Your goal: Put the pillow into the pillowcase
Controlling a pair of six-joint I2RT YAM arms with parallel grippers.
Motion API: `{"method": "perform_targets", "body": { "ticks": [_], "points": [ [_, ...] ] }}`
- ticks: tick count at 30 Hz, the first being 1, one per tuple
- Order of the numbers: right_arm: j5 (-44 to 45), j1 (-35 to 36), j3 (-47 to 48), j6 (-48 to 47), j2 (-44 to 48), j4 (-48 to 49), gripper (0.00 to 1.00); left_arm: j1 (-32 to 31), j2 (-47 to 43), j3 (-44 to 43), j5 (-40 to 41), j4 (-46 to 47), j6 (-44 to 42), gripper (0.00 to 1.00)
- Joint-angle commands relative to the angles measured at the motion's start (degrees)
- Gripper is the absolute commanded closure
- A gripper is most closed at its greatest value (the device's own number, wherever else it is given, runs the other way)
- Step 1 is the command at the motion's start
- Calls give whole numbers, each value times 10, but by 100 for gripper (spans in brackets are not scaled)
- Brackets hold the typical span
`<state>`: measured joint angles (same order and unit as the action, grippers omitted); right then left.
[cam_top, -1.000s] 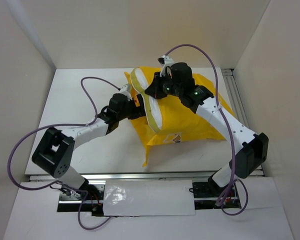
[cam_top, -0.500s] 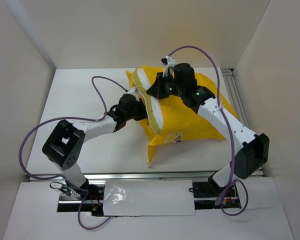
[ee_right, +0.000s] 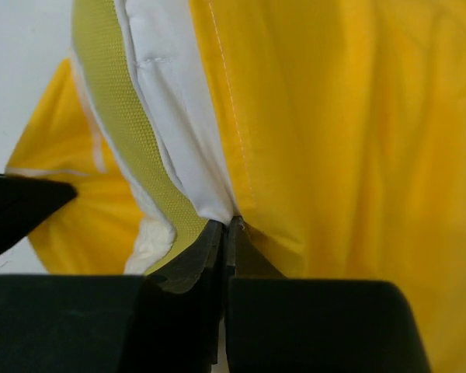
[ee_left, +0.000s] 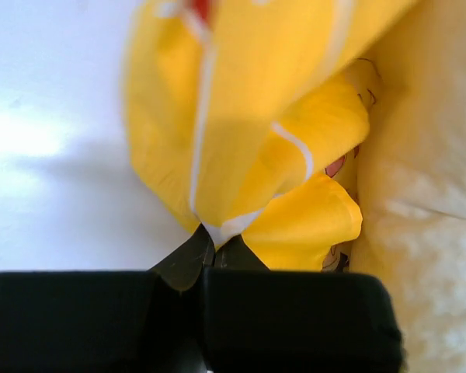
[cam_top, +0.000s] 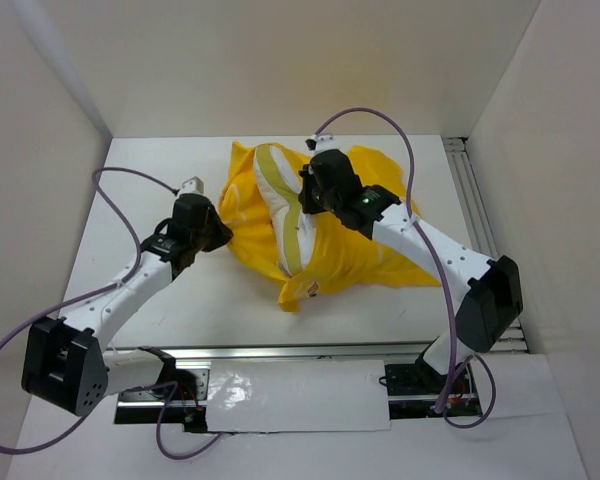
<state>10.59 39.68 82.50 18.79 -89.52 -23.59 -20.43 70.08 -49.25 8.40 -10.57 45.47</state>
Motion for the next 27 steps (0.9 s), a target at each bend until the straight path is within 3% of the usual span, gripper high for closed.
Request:
{"method": "perform_targets", "body": {
  "ticks": [1, 4, 11, 15, 19, 22, 27],
  "points": [
    [135, -10, -29, -19, -7, -46, 100, 56, -36, 18, 71, -92, -11, 100],
    [142, -10, -37, -17, -18, -54, 100, 74, -43, 10, 63, -92, -37, 100],
    [117, -10, -59, -12, -2, -27, 100, 99, -14, -28, 107, -212, -5, 100],
    [-81, -17, -108, -6, 11, 76, 100, 81, 38, -20, 42, -191, -14, 100],
    [-200, -17, -201, 55, 11, 198, 100, 45, 73, -7, 32, -165, -23, 100],
    [-238, -28, -258, 104, 17, 270, 100, 32, 95, -20, 57, -184, -18, 100],
    [-256, -29, -257, 109, 50, 315, 100, 27, 109, -48, 64, -204, -25, 80]
  ]
}}
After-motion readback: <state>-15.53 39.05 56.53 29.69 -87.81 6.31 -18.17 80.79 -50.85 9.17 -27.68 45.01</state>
